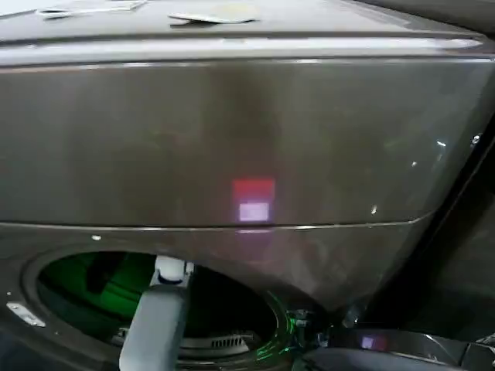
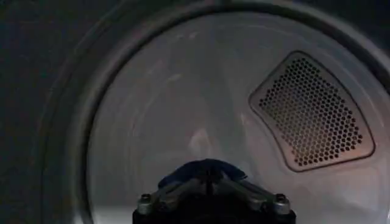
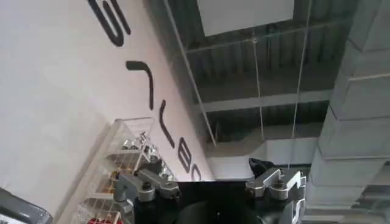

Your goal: Grasp the clothes from the dryer.

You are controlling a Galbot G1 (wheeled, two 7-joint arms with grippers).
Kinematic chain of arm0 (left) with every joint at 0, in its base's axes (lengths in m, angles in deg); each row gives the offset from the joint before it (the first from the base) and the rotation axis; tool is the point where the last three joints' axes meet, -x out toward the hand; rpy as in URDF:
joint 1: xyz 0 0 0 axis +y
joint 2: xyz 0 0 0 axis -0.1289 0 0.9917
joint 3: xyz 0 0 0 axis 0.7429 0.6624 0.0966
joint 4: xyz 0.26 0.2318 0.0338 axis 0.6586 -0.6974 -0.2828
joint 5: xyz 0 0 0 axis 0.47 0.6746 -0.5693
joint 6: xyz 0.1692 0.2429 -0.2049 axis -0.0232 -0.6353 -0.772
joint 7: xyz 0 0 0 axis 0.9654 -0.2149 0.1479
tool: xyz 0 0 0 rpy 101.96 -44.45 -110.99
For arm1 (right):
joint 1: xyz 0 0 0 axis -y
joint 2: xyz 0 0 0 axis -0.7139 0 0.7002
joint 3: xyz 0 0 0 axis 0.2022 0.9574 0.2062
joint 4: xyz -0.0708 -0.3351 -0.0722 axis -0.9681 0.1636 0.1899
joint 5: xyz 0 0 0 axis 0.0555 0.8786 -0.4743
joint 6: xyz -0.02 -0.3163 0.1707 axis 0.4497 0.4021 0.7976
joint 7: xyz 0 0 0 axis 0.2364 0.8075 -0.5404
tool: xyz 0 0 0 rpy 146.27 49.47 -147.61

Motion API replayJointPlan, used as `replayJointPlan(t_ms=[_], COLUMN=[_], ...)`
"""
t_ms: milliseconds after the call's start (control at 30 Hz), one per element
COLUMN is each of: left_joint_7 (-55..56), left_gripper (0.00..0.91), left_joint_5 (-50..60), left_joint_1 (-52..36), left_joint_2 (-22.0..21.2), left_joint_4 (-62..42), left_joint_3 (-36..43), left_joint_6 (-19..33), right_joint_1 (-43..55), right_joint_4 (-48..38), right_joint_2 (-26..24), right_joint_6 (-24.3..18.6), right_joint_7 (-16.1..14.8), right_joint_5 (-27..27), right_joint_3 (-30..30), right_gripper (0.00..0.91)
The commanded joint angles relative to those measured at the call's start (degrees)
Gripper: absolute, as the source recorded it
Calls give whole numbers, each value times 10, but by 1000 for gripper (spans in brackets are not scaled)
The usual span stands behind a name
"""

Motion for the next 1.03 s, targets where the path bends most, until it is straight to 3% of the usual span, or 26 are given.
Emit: replayJointPlan(t_ms=[33,1033], left_joint_7=[-4,-16], left_gripper=[0,0], left_joint_5=[1,0], left_joint_1=[0,-25], left_joint_2=[-2,-3], left_joint_4=[-1,-27], left_joint_3=[0,10], left_joint_6=[0,-5], right_joint_1=[0,6], right_joint_4=[-3,-7], right_joint_2=[1,4], right_joint_6=[6,9], right_joint_7=[-2,-3], right_joint_5=[3,18], right_joint_3=[-6,-1], right_gripper=[907,907])
